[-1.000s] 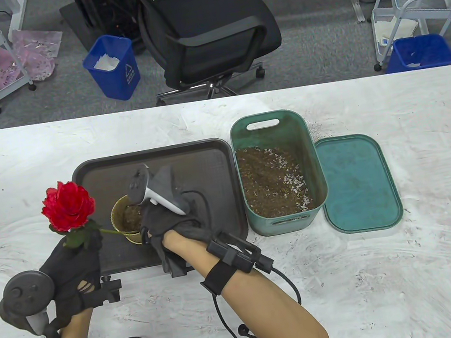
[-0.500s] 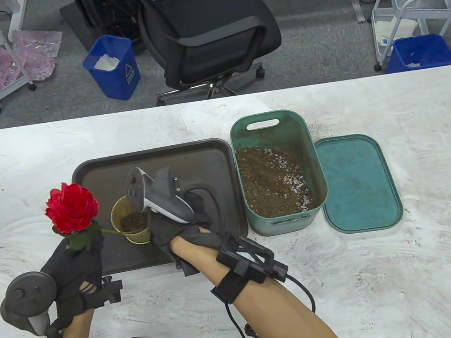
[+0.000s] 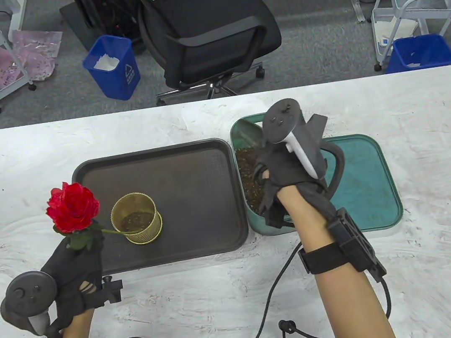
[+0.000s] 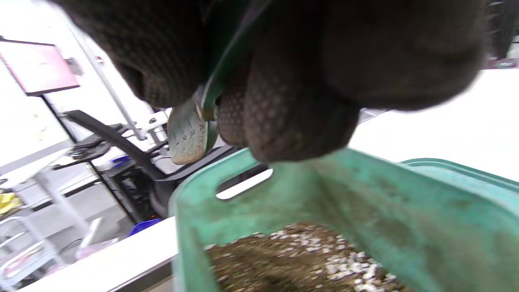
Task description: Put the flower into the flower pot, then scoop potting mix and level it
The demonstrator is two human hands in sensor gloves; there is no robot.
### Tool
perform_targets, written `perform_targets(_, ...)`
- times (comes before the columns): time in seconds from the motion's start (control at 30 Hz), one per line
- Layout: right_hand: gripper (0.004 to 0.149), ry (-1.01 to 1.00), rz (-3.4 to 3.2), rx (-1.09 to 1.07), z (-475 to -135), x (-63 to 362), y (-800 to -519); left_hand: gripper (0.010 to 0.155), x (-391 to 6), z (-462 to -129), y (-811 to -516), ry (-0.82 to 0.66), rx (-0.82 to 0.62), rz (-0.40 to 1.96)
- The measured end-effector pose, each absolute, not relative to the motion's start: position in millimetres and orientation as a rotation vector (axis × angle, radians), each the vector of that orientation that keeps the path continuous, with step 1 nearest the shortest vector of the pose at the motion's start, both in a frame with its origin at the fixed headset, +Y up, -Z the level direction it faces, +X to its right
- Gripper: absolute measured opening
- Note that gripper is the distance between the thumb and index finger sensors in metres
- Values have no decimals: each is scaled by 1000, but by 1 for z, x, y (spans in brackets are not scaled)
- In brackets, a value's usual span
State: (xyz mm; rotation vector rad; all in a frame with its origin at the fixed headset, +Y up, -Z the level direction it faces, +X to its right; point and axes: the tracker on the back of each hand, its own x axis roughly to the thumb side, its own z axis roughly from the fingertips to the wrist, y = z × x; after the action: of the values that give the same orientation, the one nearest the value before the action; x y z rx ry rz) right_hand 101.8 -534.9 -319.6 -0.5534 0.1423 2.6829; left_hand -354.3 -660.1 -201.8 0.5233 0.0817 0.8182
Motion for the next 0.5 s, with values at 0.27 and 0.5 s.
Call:
perform_targets(0.27, 53, 446, 2768, -686, -359, 116, -591, 43, -358, -203, -660, 104, 519, 829)
perform_targets(0.5, 53, 599, 2805, -689, -382, 102, -628, 43, -358, -203, -660, 112, 513, 847)
